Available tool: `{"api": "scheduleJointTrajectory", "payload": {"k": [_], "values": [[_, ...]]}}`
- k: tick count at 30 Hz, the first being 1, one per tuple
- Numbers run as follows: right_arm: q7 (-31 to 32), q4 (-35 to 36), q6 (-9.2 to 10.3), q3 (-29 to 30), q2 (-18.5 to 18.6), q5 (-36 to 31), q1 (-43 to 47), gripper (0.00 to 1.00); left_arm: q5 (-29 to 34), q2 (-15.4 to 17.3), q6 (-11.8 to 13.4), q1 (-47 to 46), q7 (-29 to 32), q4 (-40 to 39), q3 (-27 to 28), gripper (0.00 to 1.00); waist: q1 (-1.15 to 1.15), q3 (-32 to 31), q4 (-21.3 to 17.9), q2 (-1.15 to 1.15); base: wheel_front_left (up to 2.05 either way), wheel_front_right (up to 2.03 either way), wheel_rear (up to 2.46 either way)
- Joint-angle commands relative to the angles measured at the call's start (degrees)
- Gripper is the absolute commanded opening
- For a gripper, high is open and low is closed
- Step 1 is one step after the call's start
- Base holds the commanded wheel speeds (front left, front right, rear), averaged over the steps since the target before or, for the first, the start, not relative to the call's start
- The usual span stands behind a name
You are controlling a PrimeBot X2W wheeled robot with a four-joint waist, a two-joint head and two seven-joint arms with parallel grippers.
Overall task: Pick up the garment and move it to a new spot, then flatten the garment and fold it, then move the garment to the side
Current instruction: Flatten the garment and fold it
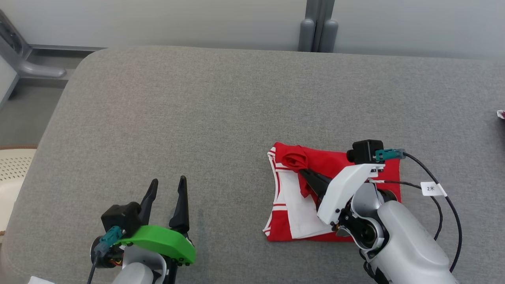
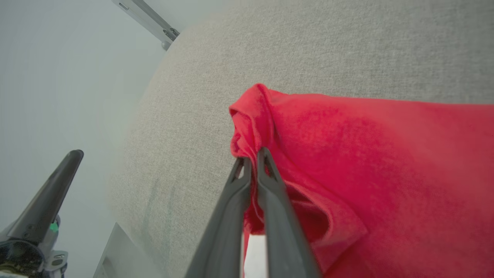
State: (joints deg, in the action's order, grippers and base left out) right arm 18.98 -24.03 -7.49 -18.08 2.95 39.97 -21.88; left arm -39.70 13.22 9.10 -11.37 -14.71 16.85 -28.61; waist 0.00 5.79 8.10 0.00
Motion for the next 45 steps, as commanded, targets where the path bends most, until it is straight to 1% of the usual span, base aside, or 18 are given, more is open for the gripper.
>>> {"api": "scheduleJointTrajectory", "payload": {"k": [1, 2, 3, 4, 10, 15, 18, 24, 29, 34, 35, 37, 38, 39, 40, 41, 43, 45], "values": [[-0.91, -1.14, 0.01, -0.92, -0.02, 1.38, -1.22, 0.0, 0.19, -0.22, -0.19, -0.83, -0.33, 0.22, -0.05, 1.0, 0.0, -0.09, 0.46, 0.0, 0.0, 0.0, 0.0], [-1.65, -2.28, 0.01, -1.7, -0.05, 2.01, -1.76, 0.0, 0.22, -0.28, -0.28, -0.83, -0.34, 0.36, -0.07, 1.0, 0.0, -0.16, 0.63, 0.0, 0.0, 0.0, 0.0], [-2.4, -3.21, 0.01, -2.2, -0.01, 2.51, -2.27, 0.2, 0.21, -0.31, -0.37, -0.79, -0.33, 0.49, -0.09, 1.0, 0.0, -0.23, 0.72, 0.0, 0.0, 0.0, 0.0], [-3.29, -4.11, 0.01, -2.98, 0.01, 3.05, -2.82, 1.0, 0.22, -0.33, -0.47, -0.72, -0.35, 0.64, -0.12, 1.0, 0.0, -0.33, 0.82, 0.0, 0.0, 0.0, 0.0], [-6.77, -5.61, 0.02, -7.74, 0.04, 7.4, -5.05, 1.0, 0.24, -0.6, -0.51, 0.04, -0.4, 1.29, -0.35, 1.0, 0.0, -1.15, 0.57, 0.0, 0.0, 0.0, 0.0], [-10.05, -4.54, 0.01, -8.38, 0.03, 6.09, -6.53, 1.0, 0.36, -0.58, -0.51, 0.32, -0.44, 1.14, -0.47, 1.0, 0.0, -1.37, -0.39, 0.0, 0.0, 0.0, 0.0], [-12.42, -3.74, 0.02, -7.19, 1.42, 3.58, -6.77, 1.0, 0.46, -0.66, -0.26, 0.62, -0.47, 0.99, -0.48, 1.0, 0.0, -1.56, -1.1, 0.0, 0.0, 0.0, 0.0], [-16.37, -4.38, 0.01, -3.67, 4.64, -4.26, -5.58, 1.0, 1.15, -0.77, 0.07, 1.03, -0.45, 0.74, -0.72, 1.0, 0.0, -1.96, -2.57, 0.0, 0.0, 0.0, 0.0], [-18.14, -4.32, 0.02, -0.87, 6.46, -9.68, -3.8, 1.0, 1.4, -0.87, 0.06, 1.14, -0.42, 0.52, -0.98, 1.0, 0.0, -1.98, -3.53, 0.0, 0.0, 0.0, 0.0], [-18.3, -3.75, 0.02, -0.96, 7.21, -13.1, -0.85, 1.0, 1.46, -0.71, 0.02, 0.86, -0.43, 0.21, -1.02, 1.0, 0.0, -1.47, -3.78, 0.0, 0.0, 0.0, 0.0], [-18.23, -3.6, 0.01, -1.4, 7.3, -13.25, -0.24, 0.89, 1.44, -0.64, 0.02, 0.81, -0.43, 0.18, -0.98, 1.0, 0.0, -1.31, -3.76, 0.0, 0.0, 0.0, 0.0], [-17.73, -3.95, 0.02, -2.57, 7.49, -13.43, 0.96, 0.42, 1.38, -0.48, 0.21, 0.73, -0.44, 0.14, -0.75, 1.0, 0.0, -0.98, -3.69, 0.0, 0.0, 0.0, 0.0], [-17.73, -4.15, 0.02, -3.1, 7.58, -13.66, 1.19, 0.35, 1.35, -0.44, 0.23, 0.65, -0.44, 0.09, -0.66, 1.0, 0.0, -0.84, -3.63, 0.0, 0.0, 0.0, 0.0], [-17.62, -4.48, 0.02, -3.93, 7.56, -13.69, 1.3, 0.21, 1.31, -0.39, 0.27, 0.51, -0.45, 0.01, -0.52, 1.0, 0.0, -0.64, -3.5, 0.0, 0.0, 0.0, 0.0], [-17.64, -4.89, 0.02, -4.61, 7.36, -13.5, 1.3, 0.16, 1.29, -0.34, 0.32, 0.38, -0.45, -0.04, -0.4, 1.0, 0.0, -0.49, -3.4, 0.0, 0.0, 0.0, 0.0], [-17.52, -5.42, 0.02, -5.5, 7.08, -13.21, 1.14, 0.06, 1.32, -0.27, 0.34, 0.18, -0.46, -0.11, -0.31, 1.0, 0.0, -0.32, -3.22, 0.0, 0.0, 0.0, 0.0], [-17.72, -6.37, 0.02, -7.29, 6.55, -12.74, 0.37, 0.0, 1.4, -0.23, 0.37, -0.16, -0.46, -0.18, -0.18, 1.0, 0.0, -0.08, -2.85, 0.0, 0.0, 0.0, 0.0], [-18.11, -7.38, 0.02, -8.9, 5.96, -11.93, -0.27, 0.0, 1.51, -0.25, 0.43, -0.4, -0.47, -0.24, -0.05, 1.0, 0.0, 0.0, -2.32, 0.0, 0.0, 0.0, 0.0]]}}
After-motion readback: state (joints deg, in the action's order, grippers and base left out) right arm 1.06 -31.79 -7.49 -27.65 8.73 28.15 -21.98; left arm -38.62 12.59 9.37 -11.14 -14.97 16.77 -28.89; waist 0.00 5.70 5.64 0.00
